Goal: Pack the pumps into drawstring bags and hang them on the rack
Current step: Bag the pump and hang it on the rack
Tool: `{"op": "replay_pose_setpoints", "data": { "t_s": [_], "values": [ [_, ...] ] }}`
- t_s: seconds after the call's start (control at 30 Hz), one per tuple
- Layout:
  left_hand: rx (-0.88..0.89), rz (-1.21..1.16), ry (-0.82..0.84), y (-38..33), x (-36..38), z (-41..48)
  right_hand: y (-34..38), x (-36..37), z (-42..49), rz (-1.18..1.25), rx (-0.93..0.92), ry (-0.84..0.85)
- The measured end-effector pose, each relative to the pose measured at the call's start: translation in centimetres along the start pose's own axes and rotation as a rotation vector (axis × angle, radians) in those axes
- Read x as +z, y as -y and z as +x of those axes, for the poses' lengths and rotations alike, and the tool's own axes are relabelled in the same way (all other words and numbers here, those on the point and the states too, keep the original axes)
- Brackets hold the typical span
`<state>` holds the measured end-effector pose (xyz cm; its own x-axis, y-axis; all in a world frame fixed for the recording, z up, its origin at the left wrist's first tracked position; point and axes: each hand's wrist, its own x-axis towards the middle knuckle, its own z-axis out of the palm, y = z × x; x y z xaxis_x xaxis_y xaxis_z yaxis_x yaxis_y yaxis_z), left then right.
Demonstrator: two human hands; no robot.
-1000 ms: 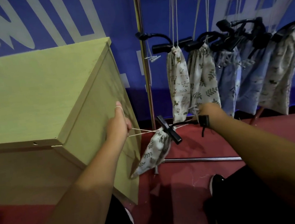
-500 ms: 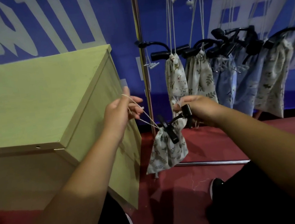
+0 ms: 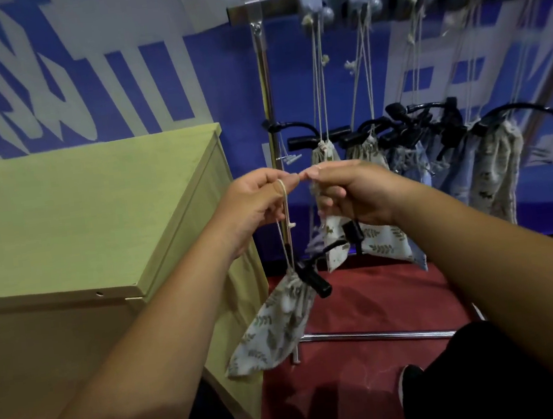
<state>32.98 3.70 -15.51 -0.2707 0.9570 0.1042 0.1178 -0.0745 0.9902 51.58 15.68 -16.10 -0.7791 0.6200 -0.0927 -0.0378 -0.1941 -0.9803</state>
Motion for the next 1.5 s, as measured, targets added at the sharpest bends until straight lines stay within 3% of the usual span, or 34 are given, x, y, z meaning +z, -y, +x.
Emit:
{"op": "replay_pose_setpoints", "data": {
  "t_s": [0.07,0.3,0.6,0.83,1.1,1.3,1.5],
  "values": [
    [-0.004,-0.028,-0.019,-0.6,0.0,-0.1,1.3,1.0,-0.2,-0.046,0.018,0.077],
    [0.022,-0.005,-0.066,-3.8,0.4,-0.7,5.3,4.6,-0.8,-0.19,0.068,0.105],
    [-0.092,0.048,0.104,-6.0,0.8,-0.5,7.8,5.3,-3.9,-0.303,0.067,0.148],
    [-0.124,0.021,0.139,-7.9,3.0,0.3,8.4,2.5,-6.1,-0.375,-0.038,-0.074],
    [-0.09,0.323,0.292,-12.7,7.0,0.7,11.0,-1.0,-10.8,-0.586,-0.159,-0.375],
    [-0.017,0.305,0.289,-17.1,11.5,1.3,13.7,-2.9,-13.7,-0.439,-0.311,-0.557],
    [0.062,0.215,0.314,-21.3,16.7,1.7,16.5,-6.0,-16.6,-0.446,-0.55,-0.738]
  ]
}}
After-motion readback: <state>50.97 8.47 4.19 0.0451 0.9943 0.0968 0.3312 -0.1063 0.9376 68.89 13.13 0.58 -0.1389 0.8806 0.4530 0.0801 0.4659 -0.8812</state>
